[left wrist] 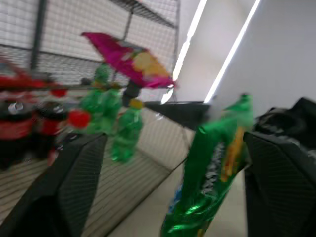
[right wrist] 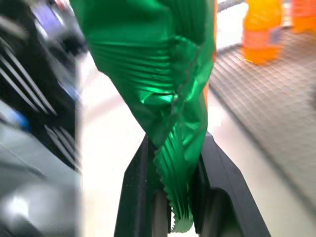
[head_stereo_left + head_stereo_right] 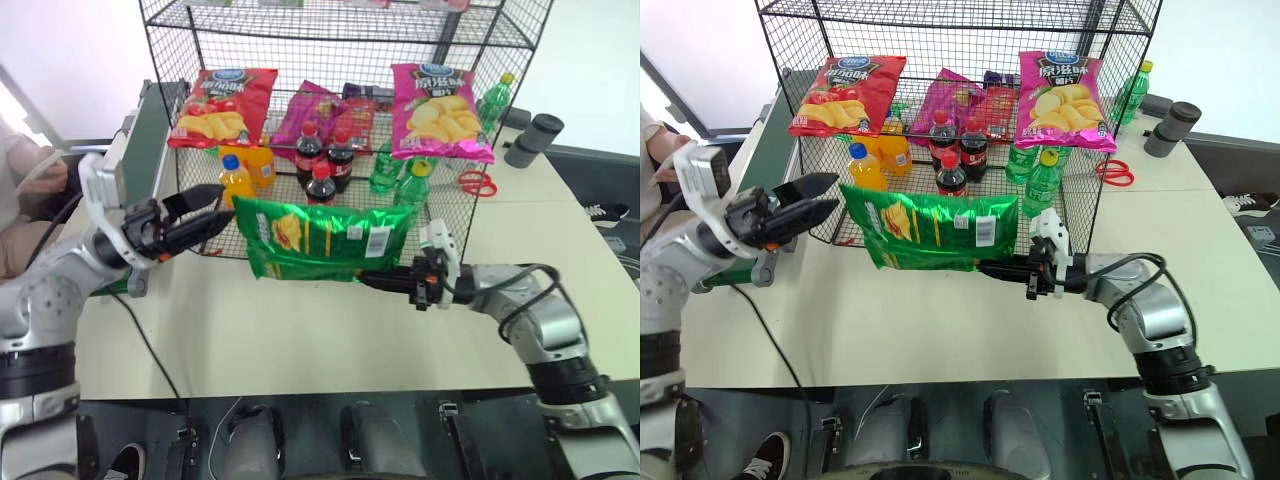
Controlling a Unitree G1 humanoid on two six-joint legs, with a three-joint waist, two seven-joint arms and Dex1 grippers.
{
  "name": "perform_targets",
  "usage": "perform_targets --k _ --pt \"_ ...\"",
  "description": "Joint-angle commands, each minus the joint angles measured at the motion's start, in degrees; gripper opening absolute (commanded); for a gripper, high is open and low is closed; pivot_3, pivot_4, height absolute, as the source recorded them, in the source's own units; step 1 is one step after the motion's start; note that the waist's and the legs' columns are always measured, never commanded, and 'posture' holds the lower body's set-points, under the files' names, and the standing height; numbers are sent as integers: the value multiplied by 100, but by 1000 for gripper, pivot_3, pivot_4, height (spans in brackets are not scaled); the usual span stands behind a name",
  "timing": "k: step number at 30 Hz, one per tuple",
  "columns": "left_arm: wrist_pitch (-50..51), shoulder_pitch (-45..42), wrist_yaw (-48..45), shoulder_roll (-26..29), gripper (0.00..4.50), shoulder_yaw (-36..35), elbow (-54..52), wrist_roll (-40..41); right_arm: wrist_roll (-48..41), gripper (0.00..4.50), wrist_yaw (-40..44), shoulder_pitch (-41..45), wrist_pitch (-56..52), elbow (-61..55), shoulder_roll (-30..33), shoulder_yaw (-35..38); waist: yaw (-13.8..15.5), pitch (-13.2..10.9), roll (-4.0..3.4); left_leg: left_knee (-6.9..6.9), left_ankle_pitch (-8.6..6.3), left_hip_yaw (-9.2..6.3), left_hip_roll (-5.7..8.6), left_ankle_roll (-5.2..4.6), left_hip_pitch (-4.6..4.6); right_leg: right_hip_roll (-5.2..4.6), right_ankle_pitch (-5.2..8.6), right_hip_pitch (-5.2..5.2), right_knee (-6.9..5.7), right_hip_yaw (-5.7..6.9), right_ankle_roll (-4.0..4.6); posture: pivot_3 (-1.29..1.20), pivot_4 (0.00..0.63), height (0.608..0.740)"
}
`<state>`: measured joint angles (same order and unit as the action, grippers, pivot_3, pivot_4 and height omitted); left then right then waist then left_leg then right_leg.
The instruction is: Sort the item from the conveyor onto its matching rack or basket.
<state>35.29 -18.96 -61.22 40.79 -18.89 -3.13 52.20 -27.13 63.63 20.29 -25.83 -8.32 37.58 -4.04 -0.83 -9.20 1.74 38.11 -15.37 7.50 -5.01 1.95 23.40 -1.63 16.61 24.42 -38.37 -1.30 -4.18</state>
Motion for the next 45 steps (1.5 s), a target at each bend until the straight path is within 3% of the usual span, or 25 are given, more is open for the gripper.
perform_targets --k 1,8,16,25,36,45 --pt "-728 154 280 -113 4467 -253 -289 -489 395 0 -182 307 460 -626 209 94 2 0 0 0 0 0 0 0 -1 0 0 0 0 0 0 0 150 740" --pt "-1992 870 1069 -863 4467 -105 -688 -1496 1585 0 -1508 1297 1636 -458 -87 225 4 2 2 0 0 4 0 0 -2 -3 -1 0 0 -4 0 0 150 740" --pt "-2844 905 1428 -1171 4467 21 -447 -2132 3386 0 -3220 2215 2924 547 -129 200 -8 2 2 3 0 13 2 0 2 -8 -1 2 3 -7 1 0 150 740" --pt "-3186 1026 1741 -1554 4467 267 -472 -2401 5479 0 -4886 2440 2347 1179 -542 -384 -39 1 2 -3 9 19 0 16 0 -7 -1 6 1 -10 0 0 150 740" --pt "-3387 1081 1872 -1607 4467 425 -493 -2578 5743 0 -6028 2670 1242 1615 -1738 -360 -36 1 0 -8 22 19 -1 38 3 -6 -1 10 1 -9 0 0 150 740" --pt "-3507 1041 2606 -1844 4467 538 -712 -2976 6060 0 -6840 2976 923 2040 -2341 -562 -42 1 0 -9 22 19 -1 38 2 -6 -1 10 0 -9 0 0 150 740"
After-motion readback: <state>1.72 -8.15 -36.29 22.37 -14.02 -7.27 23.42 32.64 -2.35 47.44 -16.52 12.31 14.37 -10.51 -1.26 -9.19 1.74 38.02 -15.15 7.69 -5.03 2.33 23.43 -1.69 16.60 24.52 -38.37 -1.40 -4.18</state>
